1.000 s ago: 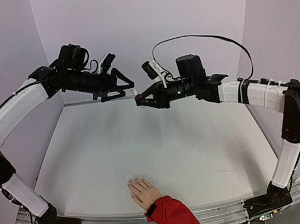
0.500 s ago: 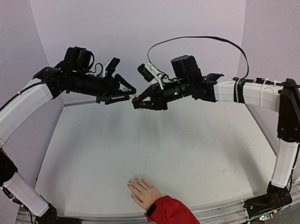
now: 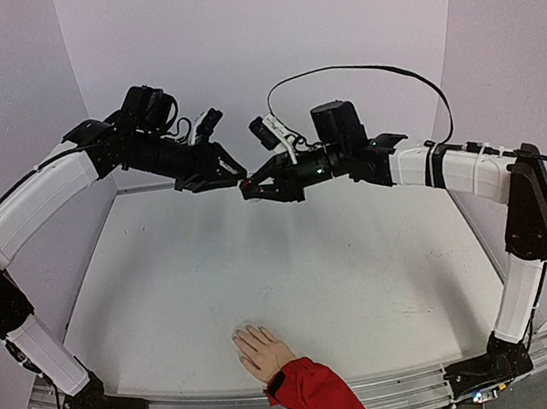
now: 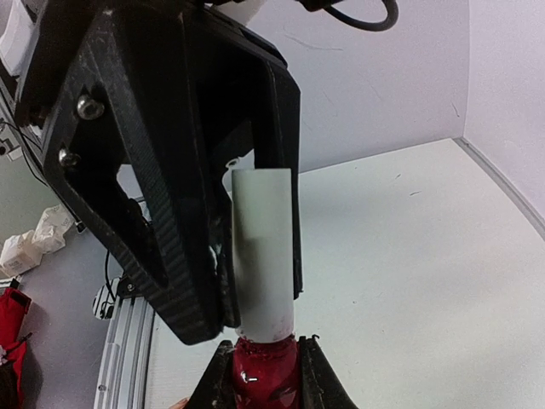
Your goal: Paint the nails
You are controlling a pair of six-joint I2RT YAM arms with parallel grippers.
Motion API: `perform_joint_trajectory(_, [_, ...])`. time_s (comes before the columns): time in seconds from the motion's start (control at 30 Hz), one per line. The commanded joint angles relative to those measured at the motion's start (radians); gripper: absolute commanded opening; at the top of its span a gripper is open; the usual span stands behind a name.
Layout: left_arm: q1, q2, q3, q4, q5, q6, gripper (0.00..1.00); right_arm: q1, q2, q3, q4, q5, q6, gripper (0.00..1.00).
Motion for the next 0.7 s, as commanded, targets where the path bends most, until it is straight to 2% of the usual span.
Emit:
perform_joint_trajectory(0.0, [-0.007, 0.010, 0.067, -0.005, -0.021, 0.024, 0.30, 0.011, -0.006, 0.056, 0.016, -0.024, -0.016, 0.00])
perform_joint_trajectory(0.1, [-0.008, 0.011, 0.071, -0.009, -0.033, 0.023, 0.29, 0.012, -0.006, 0.055, 0.012, -0.024, -0.019, 0.00])
perform_joint_trajectory(0.27, [-0.008, 0.009, 0.077, -0.011, -0.039, 0.023, 0.32, 0.013, -0.008, 0.055, 0.006, -0.023, -0.024, 0.00])
perform_joint_trajectory(0.67, [-0.010, -0.003, 0.072, -0.012, -0.062, 0.024, 0.24, 0.014, -0.005, 0.056, 0.002, -0.019, -0.029, 0.00])
